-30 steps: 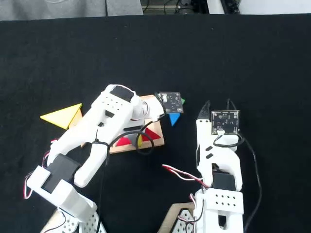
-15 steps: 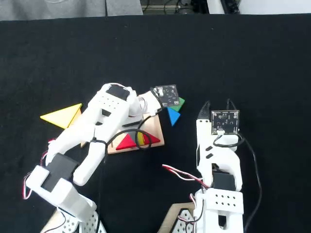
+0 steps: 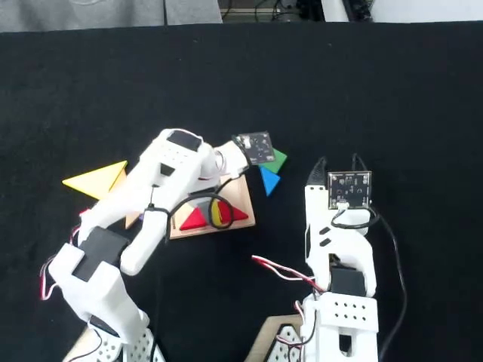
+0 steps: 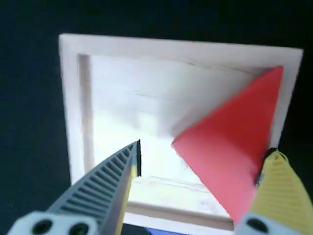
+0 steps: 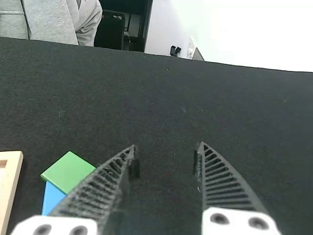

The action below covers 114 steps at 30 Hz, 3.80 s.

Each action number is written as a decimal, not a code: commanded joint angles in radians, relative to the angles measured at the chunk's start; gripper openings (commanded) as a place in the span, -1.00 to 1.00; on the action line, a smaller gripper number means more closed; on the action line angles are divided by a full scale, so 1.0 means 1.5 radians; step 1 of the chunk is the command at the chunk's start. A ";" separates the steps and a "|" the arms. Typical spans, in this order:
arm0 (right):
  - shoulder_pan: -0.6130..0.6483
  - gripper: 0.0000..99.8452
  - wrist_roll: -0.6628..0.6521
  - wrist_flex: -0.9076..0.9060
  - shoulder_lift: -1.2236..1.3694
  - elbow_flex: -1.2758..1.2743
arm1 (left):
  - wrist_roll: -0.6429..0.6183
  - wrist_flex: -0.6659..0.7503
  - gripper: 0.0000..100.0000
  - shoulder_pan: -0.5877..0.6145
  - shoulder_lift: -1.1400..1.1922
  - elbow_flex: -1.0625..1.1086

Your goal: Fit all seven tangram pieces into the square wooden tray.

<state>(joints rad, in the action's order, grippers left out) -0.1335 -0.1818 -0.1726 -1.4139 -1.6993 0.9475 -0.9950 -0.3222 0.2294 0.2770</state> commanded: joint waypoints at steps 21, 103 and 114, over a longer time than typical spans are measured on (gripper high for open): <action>0.014 -0.60 0.000 0.014 -0.001 0.002 | -0.015 -0.183 -0.24 0.306 -0.289 -0.091; 0.016 -0.60 -0.004 0.000 -0.002 0.005 | 0.358 -0.375 -0.60 0.451 0.180 -0.475; 0.016 -0.60 -0.004 0.000 -0.002 0.006 | -0.188 -0.510 -0.60 0.315 0.152 -0.636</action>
<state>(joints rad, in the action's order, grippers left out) -0.1212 -0.1818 -0.1772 -1.4139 -1.6993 1.0273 -1.7392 0.2363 0.5224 -0.6130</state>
